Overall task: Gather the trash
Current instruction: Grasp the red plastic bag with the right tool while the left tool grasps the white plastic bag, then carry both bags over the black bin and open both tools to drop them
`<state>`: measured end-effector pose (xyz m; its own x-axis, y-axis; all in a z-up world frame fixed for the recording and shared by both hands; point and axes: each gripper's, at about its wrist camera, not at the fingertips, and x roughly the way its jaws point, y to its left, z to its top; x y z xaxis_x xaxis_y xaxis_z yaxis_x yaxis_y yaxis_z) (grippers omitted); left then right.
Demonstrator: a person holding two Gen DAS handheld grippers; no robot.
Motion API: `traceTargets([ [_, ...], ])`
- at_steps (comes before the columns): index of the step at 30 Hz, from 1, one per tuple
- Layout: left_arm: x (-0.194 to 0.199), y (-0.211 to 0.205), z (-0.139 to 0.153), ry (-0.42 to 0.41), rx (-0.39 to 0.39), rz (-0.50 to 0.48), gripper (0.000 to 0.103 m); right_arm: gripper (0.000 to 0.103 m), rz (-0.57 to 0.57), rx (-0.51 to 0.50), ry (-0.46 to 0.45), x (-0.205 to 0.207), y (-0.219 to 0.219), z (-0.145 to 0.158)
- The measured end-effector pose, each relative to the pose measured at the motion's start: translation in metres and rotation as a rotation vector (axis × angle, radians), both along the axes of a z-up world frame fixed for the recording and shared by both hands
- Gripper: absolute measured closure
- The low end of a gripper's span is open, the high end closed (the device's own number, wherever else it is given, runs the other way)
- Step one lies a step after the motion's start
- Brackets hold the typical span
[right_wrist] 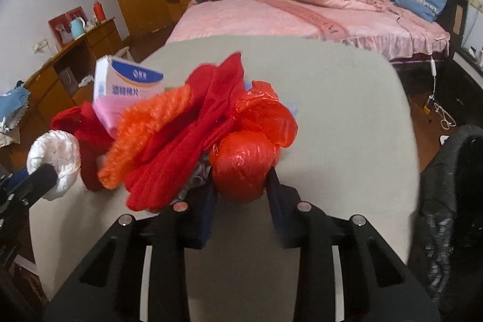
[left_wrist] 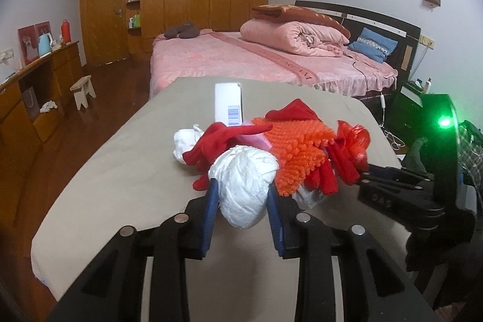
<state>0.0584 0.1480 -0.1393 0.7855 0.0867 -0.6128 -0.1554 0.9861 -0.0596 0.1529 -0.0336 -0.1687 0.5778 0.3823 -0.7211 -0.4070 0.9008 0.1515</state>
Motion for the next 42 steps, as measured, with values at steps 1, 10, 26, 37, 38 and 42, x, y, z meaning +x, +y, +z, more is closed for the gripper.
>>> traceTargets([
  [1, -0.001, 0.000, 0.001, -0.004, 0.000, 0.000, 0.072, 0.072, 0.000, 0.004, -0.013, -0.004, -0.004, 0.006],
  [10, -0.011, -0.022, 0.022, -0.049, 0.002, -0.043, 0.072, 0.072, -0.022, 0.046, -0.071, -0.025, -0.035, 0.040],
  [26, 0.005, -0.104, 0.054, -0.117, -0.029, -0.248, 0.072, 0.072, -0.192, 0.064, -0.171, -0.075, -0.145, 0.089],
  [37, 0.026, -0.202, 0.059, -0.110, -0.067, -0.473, 0.072, 0.072, -0.409, -0.009, -0.155, -0.098, -0.245, 0.068],
  [38, 0.026, -0.208, 0.058, -0.108, -0.071, -0.488, 0.072, 0.072, -0.425, -0.015, -0.155, -0.100, -0.251, 0.067],
  [42, 0.033, -0.242, 0.057, -0.097, -0.085, -0.556, 0.072, 0.071, -0.473, -0.030, -0.155, -0.106, -0.271, 0.063],
])
